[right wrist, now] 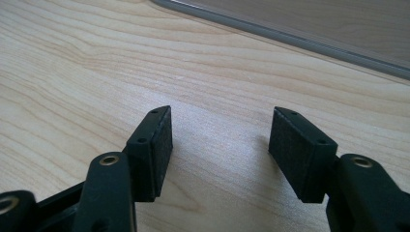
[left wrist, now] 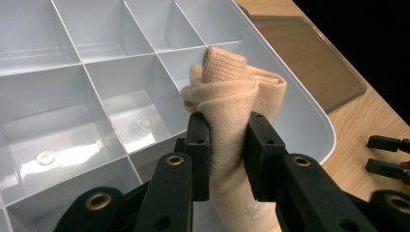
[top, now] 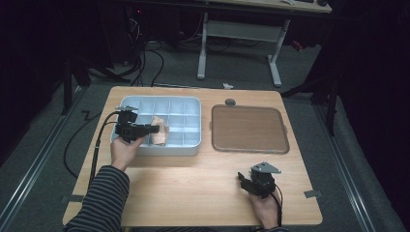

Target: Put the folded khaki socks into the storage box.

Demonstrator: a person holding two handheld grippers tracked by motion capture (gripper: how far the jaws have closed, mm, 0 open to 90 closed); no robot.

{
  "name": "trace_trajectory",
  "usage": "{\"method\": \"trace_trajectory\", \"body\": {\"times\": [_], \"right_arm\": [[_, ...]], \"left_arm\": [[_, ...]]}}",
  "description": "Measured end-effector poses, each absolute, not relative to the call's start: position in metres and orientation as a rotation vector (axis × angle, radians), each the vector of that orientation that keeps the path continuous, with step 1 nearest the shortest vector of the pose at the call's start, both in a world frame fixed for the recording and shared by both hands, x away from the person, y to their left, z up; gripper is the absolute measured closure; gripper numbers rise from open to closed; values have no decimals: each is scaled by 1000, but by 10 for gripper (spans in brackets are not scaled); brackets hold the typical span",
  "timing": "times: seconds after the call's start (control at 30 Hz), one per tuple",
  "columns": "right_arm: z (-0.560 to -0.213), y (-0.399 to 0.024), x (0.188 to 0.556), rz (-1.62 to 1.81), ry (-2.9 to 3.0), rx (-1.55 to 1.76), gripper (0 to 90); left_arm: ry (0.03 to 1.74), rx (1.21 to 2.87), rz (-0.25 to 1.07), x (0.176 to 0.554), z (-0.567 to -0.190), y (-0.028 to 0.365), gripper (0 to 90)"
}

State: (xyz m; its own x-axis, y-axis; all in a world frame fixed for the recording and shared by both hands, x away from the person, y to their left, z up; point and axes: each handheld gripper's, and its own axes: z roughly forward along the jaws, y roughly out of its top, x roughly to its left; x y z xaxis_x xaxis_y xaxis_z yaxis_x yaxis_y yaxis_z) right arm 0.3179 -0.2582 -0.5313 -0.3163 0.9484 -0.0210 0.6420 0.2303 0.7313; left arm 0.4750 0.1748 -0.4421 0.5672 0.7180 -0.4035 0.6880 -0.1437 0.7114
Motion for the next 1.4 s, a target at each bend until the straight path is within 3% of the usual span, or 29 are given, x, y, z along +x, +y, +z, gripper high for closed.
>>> {"method": "trace_trajectory", "body": {"times": [0.5, 1.4], "right_arm": [[-531, -258, 318, 870, 2042, 1457, 413], [-531, -258, 318, 870, 2043, 1456, 413]], "left_arm": [[1181, 1885, 4, 480, -456, 174, 741], [1183, 2091, 111, 482, -467, 161, 743]]}}
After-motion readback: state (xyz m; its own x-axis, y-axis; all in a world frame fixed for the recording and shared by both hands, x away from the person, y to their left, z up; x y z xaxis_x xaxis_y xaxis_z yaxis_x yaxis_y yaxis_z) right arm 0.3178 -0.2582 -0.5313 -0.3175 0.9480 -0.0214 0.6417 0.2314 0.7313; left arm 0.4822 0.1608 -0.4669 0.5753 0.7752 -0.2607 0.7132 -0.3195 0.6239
